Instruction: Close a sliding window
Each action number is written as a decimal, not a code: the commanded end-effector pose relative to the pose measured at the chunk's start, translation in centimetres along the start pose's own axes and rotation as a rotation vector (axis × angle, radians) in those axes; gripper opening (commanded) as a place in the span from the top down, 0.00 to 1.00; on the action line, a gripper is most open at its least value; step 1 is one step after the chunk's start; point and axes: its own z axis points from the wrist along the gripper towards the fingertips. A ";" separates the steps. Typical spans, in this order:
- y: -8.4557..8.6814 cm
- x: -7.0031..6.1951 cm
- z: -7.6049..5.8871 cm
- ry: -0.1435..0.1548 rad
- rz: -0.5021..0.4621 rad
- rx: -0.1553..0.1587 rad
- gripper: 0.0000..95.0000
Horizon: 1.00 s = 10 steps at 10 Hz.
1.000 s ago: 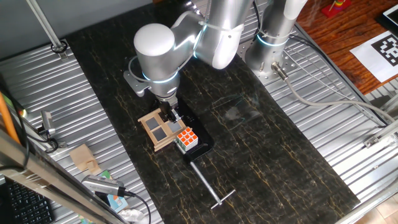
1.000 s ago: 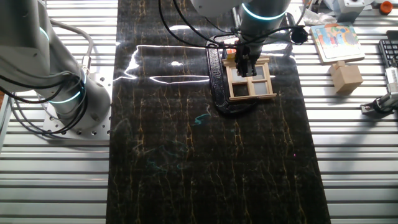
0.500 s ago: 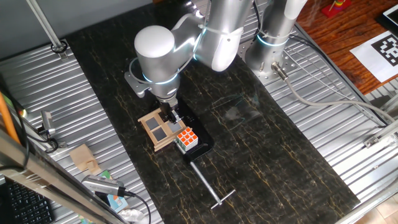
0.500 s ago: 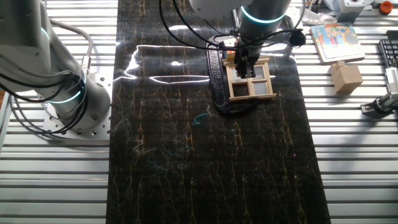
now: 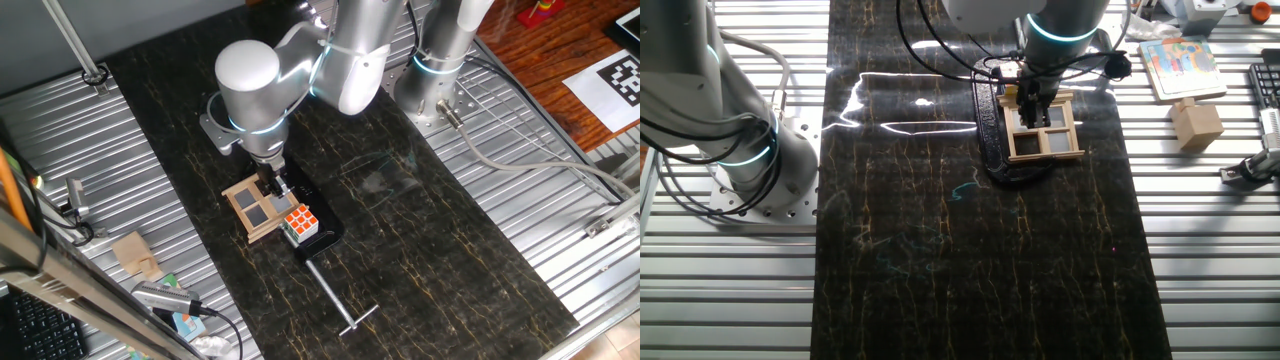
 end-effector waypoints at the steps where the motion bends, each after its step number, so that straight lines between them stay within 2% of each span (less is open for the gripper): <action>1: 0.0 -0.1 0.1 -0.002 -0.003 0.003 1.00; 4: 0.0 -0.1 0.1 -0.007 -0.012 -0.014 1.00; 10: 0.0 -0.1 0.1 0.012 -0.011 -0.013 1.00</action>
